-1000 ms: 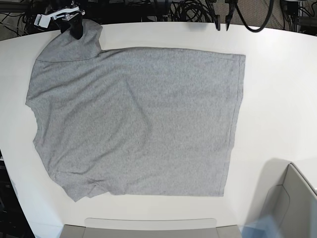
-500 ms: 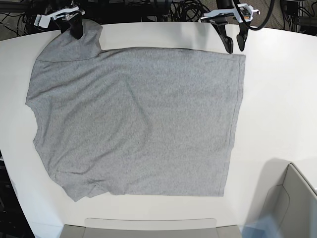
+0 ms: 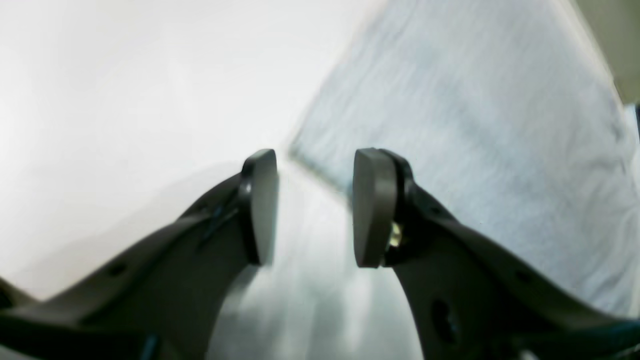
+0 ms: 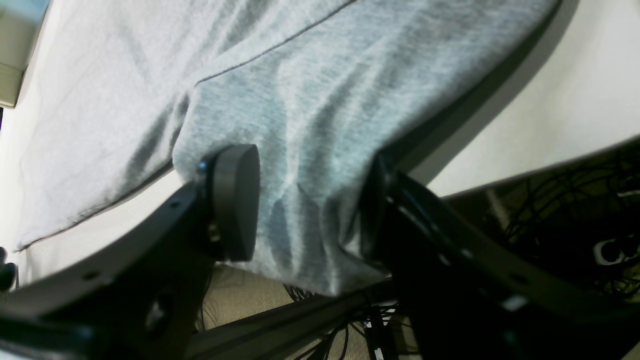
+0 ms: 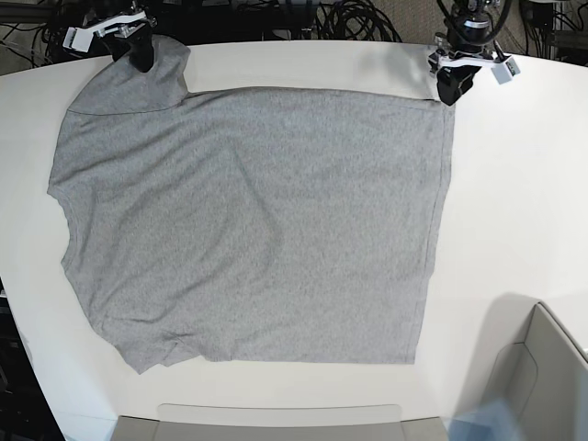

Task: Fold the T-shirt properly
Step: 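Reach both grippers to the shirt's shoulder corners and grasp them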

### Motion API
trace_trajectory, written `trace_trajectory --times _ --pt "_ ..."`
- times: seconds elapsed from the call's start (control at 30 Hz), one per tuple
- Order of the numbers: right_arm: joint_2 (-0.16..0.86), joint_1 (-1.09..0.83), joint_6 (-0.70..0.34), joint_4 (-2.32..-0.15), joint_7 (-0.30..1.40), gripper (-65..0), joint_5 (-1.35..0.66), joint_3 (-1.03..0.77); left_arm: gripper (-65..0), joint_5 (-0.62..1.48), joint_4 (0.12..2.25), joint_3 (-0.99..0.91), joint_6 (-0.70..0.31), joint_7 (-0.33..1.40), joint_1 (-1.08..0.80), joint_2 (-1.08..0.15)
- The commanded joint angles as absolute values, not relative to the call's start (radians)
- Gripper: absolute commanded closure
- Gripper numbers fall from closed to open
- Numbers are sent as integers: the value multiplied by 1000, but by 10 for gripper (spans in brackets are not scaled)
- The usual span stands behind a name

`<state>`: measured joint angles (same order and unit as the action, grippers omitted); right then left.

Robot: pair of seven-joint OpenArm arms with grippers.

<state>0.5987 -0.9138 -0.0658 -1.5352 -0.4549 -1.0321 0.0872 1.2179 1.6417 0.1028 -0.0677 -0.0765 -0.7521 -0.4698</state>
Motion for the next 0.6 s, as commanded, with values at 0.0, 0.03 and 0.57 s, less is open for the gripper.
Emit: trace_trajectory --times 0.0,0.03,0.57 --pt "607 -928 -51 -1534 -418 -303 -1038 87 -251 1247 1635 102 -102 -58 -739 -479" --pt "607 -928 -51 -1534 -418 -303 -1038 87 -249 1267 1616 102 -125 -42 -728 -478" --pt "610 -929 -51 -1534 -418 -299 -1036 88 -240 1300 1504 108 -147 145 -599 -467"
